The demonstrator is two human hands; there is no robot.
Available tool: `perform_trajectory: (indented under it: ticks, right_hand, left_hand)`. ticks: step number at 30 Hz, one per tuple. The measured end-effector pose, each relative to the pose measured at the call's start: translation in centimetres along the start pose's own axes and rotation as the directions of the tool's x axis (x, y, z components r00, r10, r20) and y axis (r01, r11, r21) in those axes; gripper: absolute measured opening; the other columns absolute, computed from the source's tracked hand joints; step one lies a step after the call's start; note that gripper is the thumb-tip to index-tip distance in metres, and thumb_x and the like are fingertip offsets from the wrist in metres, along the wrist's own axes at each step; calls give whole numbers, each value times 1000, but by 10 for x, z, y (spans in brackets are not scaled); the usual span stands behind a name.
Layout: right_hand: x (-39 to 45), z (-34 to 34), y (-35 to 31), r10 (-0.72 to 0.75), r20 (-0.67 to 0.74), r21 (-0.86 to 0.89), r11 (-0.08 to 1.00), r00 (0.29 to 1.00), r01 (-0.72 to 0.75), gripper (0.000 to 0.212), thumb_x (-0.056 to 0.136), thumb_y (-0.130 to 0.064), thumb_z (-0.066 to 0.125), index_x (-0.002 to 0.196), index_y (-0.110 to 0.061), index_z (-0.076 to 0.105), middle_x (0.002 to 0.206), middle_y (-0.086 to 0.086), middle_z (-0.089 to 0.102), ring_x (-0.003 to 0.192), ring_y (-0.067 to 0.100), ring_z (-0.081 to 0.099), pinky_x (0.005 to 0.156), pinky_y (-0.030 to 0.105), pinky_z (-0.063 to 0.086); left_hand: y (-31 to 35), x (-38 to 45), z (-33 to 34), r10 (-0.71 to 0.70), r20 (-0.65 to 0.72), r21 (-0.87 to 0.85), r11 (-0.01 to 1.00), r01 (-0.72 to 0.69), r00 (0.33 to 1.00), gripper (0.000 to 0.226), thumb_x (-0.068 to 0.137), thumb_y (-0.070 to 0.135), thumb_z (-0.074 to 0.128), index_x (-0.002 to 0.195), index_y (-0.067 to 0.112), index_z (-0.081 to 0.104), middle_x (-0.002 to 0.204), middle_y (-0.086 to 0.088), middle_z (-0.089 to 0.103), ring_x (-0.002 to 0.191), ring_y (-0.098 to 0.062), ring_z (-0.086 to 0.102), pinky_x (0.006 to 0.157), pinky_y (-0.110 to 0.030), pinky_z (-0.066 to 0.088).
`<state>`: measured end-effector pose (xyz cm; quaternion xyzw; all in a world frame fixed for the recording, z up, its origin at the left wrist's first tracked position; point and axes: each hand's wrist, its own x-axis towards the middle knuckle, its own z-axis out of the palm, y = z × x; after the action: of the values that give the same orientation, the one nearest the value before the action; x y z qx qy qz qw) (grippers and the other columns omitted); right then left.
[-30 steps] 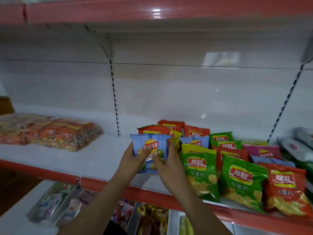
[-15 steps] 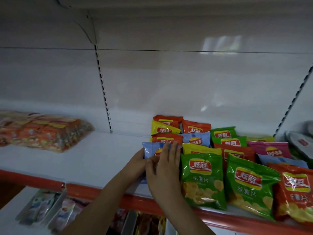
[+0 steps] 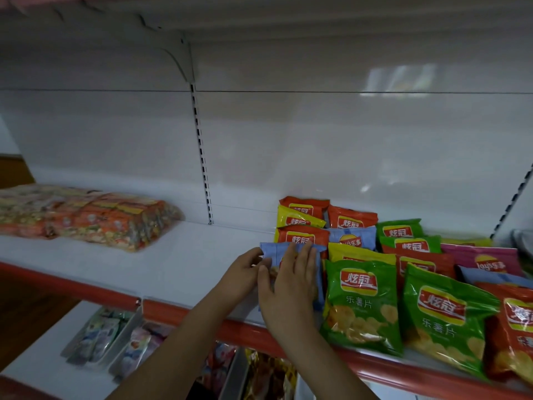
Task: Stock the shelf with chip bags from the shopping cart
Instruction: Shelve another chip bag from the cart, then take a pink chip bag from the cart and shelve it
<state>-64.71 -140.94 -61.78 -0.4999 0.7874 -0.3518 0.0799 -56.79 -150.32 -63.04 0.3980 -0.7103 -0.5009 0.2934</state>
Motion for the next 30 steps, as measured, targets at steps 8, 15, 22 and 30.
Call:
perform_trajectory:
  ticks: [8,15,22,30]
  right_hand:
    - [0,-7,-10,-12,-4,22,1000,1000,12,75,101,-52,26,156,-16,-11,161,7,-26,147,20,-28,121,37,-11]
    - [-16,22,-72,-251,39,246,940,967,234,72,101,-50,30,157,-23,-5,162,-4,-23,149,12,-21,122,34,-5]
    - [-84,77,-175,-592,220,523,743,776,418,67,100,-52,31,157,-24,9,166,-6,2,152,11,2,121,32,9]
    - [-268,114,-267,-908,346,792,417,235,446,70,93,-67,23,155,-39,7,163,-19,4,150,3,6,121,32,14]
  left_hand:
    - [1,-9,-12,46,-8,32,998,-46,999,33,101,22,53,134,22,55,112,-8,68,99,-18,67,90,-37,54]
    - [2,-84,-88,138,-378,108,989,-104,915,41,101,43,45,142,38,45,134,6,56,122,-11,56,101,-30,46]
    - [-14,-234,-185,120,-724,158,987,-5,679,44,101,49,41,144,41,44,145,13,49,132,-4,46,110,-32,42]
    - [-17,-480,-218,113,-972,167,949,269,206,44,100,52,36,142,41,45,138,13,54,125,0,51,104,-29,46]
